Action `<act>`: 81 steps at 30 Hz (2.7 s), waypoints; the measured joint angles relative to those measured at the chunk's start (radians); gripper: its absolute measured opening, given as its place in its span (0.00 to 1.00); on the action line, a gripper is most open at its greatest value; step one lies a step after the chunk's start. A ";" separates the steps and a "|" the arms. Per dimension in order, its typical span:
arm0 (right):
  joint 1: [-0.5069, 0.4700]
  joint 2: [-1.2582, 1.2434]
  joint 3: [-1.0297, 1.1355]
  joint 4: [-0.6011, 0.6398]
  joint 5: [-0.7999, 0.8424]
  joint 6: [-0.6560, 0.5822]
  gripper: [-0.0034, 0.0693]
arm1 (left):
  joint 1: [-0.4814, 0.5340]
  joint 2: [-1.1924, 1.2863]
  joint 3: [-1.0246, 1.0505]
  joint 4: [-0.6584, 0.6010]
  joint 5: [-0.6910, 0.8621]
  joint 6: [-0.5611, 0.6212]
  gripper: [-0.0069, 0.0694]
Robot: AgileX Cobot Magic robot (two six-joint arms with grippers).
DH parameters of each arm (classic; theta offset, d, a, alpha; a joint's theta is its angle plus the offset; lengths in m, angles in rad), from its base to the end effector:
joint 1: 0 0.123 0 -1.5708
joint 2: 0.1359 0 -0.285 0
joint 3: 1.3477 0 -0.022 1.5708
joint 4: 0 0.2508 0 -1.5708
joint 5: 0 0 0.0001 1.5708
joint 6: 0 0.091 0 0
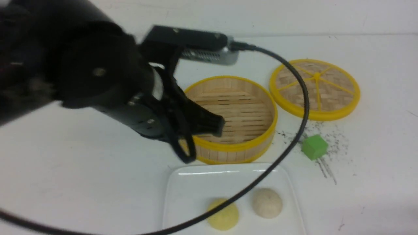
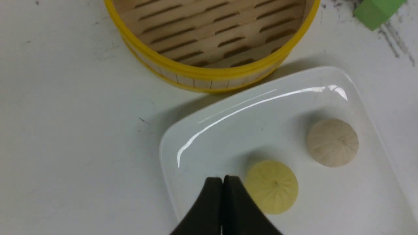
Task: Put the steamed buns into the plate on the white tablecloth.
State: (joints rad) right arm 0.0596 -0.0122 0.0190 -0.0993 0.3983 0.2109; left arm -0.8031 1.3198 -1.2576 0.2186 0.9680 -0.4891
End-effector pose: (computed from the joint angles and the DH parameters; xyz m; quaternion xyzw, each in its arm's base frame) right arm 0.0519 -0.0004 0.1719 0.0355 0.8088 0.0369 0.5859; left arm 0.1997 -0.1835 0.3625 0.1785 0.9290 -0.1013 0.3080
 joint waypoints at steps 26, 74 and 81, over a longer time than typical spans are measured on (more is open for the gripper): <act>-0.017 0.000 0.000 0.000 0.000 0.000 0.11 | 0.000 -0.799 0.788 0.060 -0.664 -0.105 0.12; -0.018 0.000 0.000 0.000 0.000 -0.001 0.19 | 0.826 -1.331 1.285 -0.112 -0.617 0.357 0.17; -0.018 0.000 0.000 0.000 0.000 -0.001 0.21 | 0.826 -1.331 1.284 -0.115 -0.605 0.341 0.18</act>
State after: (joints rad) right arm 0.0420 -0.0122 0.0190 -0.0993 0.3983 0.2100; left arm 0.0228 -0.0108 0.0265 0.1035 0.3633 -0.1480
